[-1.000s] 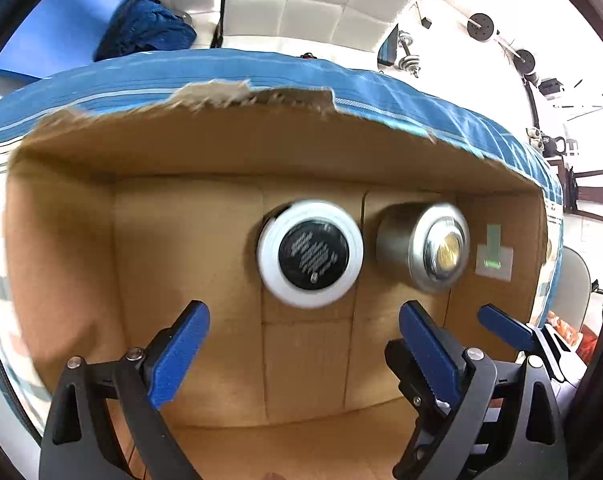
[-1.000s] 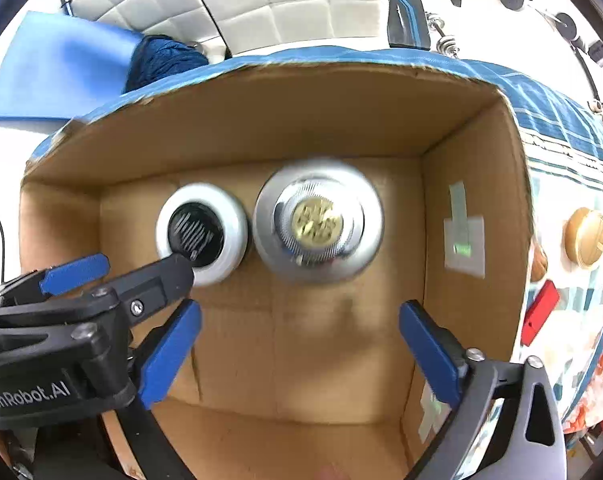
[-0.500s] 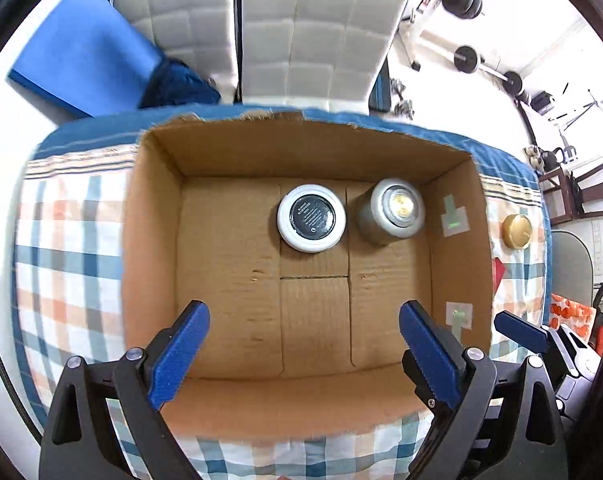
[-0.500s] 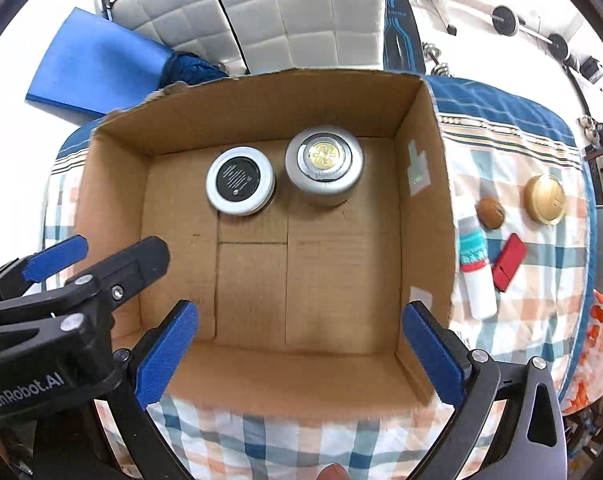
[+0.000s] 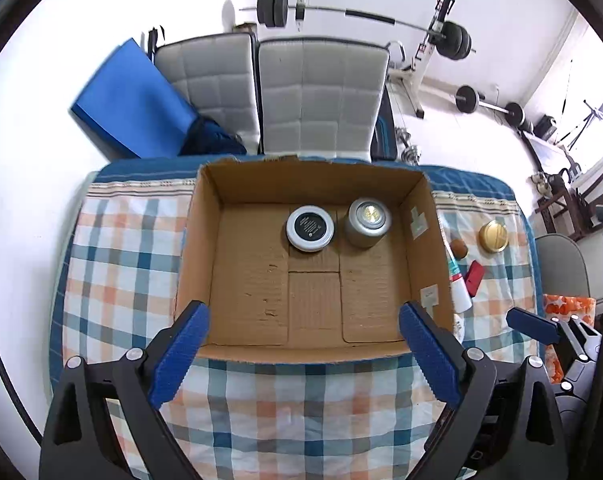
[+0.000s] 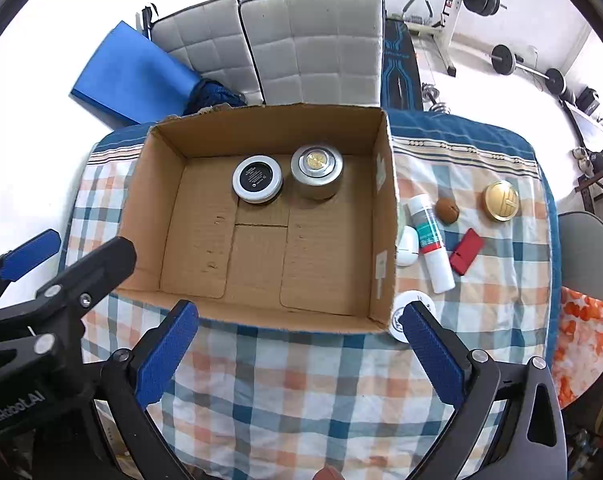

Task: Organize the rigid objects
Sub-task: 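Move both tools back over the remaining items on the tablecloth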

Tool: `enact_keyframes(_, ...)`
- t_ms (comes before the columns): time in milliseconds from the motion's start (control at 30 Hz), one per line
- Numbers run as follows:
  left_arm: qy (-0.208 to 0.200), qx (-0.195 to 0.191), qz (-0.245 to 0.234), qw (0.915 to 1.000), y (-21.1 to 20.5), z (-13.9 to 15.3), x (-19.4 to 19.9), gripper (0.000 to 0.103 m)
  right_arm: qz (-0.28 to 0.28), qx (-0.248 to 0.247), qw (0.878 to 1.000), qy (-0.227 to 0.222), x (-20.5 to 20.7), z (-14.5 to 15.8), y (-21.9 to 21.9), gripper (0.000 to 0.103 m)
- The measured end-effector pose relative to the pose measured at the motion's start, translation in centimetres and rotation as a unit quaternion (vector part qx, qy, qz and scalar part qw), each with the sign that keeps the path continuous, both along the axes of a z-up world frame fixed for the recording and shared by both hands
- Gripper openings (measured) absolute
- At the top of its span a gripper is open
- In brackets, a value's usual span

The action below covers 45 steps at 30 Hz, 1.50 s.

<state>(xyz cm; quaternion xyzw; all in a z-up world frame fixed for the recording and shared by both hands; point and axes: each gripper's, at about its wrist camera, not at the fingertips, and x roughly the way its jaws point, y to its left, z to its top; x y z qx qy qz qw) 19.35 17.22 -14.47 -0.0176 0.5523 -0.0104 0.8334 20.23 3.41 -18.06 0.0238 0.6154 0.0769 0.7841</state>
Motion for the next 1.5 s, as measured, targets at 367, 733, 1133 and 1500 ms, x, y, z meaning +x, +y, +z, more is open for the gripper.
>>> enact_keyframes(367,-0.036,0.006,0.001,0.9993,-2.9,3.6,-2.3,0.097,-0.001,0.025,0.999,-0.026,-2.1,3.3,-3.6,0.103)
enact_keyframes(733,-0.039,0.024,-0.057,0.9973,-12.9,2.3,1.9,0.097,-0.124,0.033,0.992,0.016,0.1,0.5,-19.0,0.103)
enact_keyframes(1133,0.076,0.024,-0.067,0.9945,-22.3,-8.5,13.9,0.097,-0.194,0.06,0.977,0.063,9.7,-10.4,-31.0,0.103)
enact_keyframes(1500,0.103,0.152,-0.048,0.9819,-25.3,-16.2,19.0,0.097,-0.188,0.052,0.971,0.138,17.8,-21.2,-30.9,0.102)
